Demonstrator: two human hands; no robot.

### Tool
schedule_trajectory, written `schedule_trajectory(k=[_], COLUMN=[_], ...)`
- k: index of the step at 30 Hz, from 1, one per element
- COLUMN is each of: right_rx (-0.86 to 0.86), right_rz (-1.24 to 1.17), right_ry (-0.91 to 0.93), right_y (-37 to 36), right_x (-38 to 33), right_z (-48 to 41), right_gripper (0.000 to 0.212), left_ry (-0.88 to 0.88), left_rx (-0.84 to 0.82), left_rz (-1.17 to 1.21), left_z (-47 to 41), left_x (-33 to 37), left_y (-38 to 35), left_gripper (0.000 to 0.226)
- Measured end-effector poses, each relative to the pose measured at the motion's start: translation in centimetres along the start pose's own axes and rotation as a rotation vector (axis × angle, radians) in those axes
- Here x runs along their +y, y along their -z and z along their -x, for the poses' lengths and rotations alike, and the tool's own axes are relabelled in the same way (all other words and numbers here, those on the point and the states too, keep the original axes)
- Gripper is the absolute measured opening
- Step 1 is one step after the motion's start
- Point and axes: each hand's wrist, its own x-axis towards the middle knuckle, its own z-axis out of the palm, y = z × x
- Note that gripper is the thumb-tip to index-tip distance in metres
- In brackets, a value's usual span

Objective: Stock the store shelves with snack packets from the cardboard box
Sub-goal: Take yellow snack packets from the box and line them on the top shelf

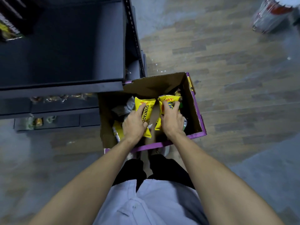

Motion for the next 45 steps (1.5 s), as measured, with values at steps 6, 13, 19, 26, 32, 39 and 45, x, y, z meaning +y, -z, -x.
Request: schedule_trajectory(k=[6, 13, 19, 26, 32, 39, 45], right_rx=[0.014, 0.099, 0.185, 0.230, 0.306, 0.448, 0.594], right_rz=[0.069, 0.109, 0.137, 0.109, 0.094, 0.074, 0.046], right_ry=[0.097, 0.126, 0.140, 0.191, 0.344, 0.541, 0.662], right_y=[0.3, 1.3, 1.4, -0.9, -0.5, 4.0, 12.0], right_x=[-1.3, -5.8, -11.4, -18.7, -27.2, -37.8, -47.0], right_z=[1.5, 4.6, 10.6, 18.6, 21.7, 22.9, 22.6], right_gripper=[0.067, 0.071, 0.081, 0.090, 0.090, 0.088, 0.087], left_ry=[0.025, -0.083, -0.110, -0.111, -0.046, 0.046, 0.084], left_rx=[0.058, 0.188, 0.256, 0.373, 0.490, 0.683, 0.879], left_rz=[0.006, 0.064, 0.017, 0.070, 0.108, 0.143, 0.119], left_z=[2.3, 4.1, 7.8, 13.5, 16.8, 18.8, 18.5], left_x=[-3.2, -6.8, -10.6, -19.3, -25.9, -31.4, -33.9], left_y=[2.3, 6.6, 9.9, 13.0, 17.9, 26.7, 37.5], left_gripper=[0.079, 0.074, 0.070, 0.069, 0.073, 0.071, 0.073])
